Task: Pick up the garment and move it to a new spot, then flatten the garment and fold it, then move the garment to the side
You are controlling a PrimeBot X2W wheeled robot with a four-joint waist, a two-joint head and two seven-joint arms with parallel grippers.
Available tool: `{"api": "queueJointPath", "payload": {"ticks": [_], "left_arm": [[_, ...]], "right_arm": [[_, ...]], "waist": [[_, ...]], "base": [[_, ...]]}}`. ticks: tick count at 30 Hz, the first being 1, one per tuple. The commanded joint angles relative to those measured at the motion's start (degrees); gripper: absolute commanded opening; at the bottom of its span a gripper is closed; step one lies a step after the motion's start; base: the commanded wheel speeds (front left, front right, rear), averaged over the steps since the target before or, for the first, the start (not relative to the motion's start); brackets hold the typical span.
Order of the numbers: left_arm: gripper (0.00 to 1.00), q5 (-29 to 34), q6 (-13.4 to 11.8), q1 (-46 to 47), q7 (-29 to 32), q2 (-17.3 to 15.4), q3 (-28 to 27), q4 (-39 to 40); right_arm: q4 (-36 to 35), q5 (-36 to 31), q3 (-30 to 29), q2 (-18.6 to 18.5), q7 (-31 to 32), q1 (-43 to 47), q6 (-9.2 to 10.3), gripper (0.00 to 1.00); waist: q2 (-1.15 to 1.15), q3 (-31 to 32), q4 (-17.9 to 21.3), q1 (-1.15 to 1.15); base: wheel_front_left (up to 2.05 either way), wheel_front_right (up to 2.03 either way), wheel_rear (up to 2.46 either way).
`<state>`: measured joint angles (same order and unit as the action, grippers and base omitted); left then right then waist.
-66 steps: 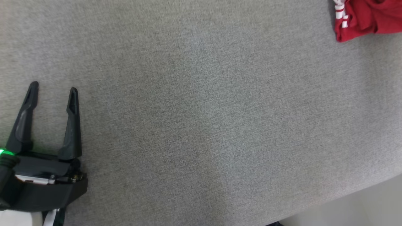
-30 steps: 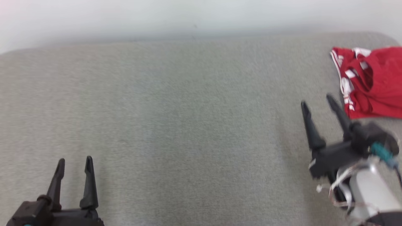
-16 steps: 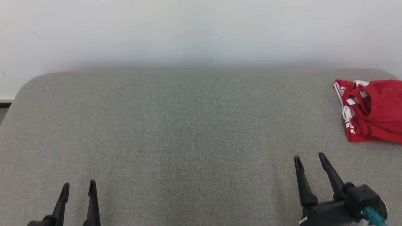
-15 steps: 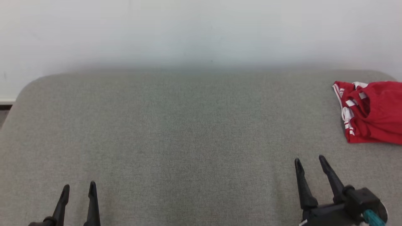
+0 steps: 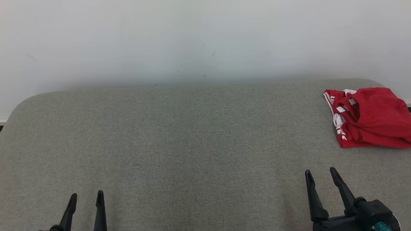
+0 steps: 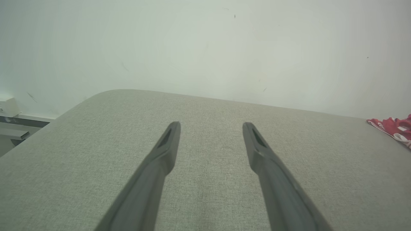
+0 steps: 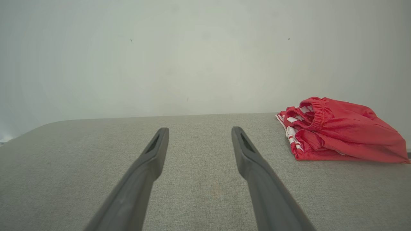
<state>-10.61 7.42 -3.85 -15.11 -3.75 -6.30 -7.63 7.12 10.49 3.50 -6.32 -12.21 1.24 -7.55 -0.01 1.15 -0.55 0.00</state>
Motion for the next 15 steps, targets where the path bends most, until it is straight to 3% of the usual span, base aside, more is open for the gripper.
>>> {"api": "queueJointPath", "payload": {"ticks": [1, 11, 12, 15], "left_arm": [[1.00, -0.3, 0.0, 0.0, 0.0, 0.2, 0.1, -0.1], [1.00, -0.5, -0.1, 0.3, 0.0, -0.2, -0.1, -0.4], [0.00, -0.3, 0.1, 0.1, 0.0, 0.0, 0.0, -0.6], [0.00, -0.5, 0.1, -0.2, 0.2, 0.3, 0.1, -2.3]], "right_arm": [[0.1, 0.1, -0.2, 0.0, -0.3, 0.5, 0.14, 1.00], [0.7, 0.0, -1.2, 0.9, -0.8, 1.0, 0.14, 1.00], [0.8, 0.0, -1.0, 0.8, -0.5, 0.4, -0.01, 0.00], [2.2, 0.3, -0.9, 0.9, -0.3, 1.1, -0.01, 0.00]], "waist": [[0.01, 0.0, 0.2, 0.00], [0.01, -0.4, 0.4, 0.00], [0.01, -0.4, 0.4, 0.00], [0.01, -0.4, 0.4, 0.00]], "base": [[0.00, 0.00, 0.00], [0.00, 0.00, 0.00], [0.00, 0.00, 0.00], [0.00, 0.00, 0.00]]}}
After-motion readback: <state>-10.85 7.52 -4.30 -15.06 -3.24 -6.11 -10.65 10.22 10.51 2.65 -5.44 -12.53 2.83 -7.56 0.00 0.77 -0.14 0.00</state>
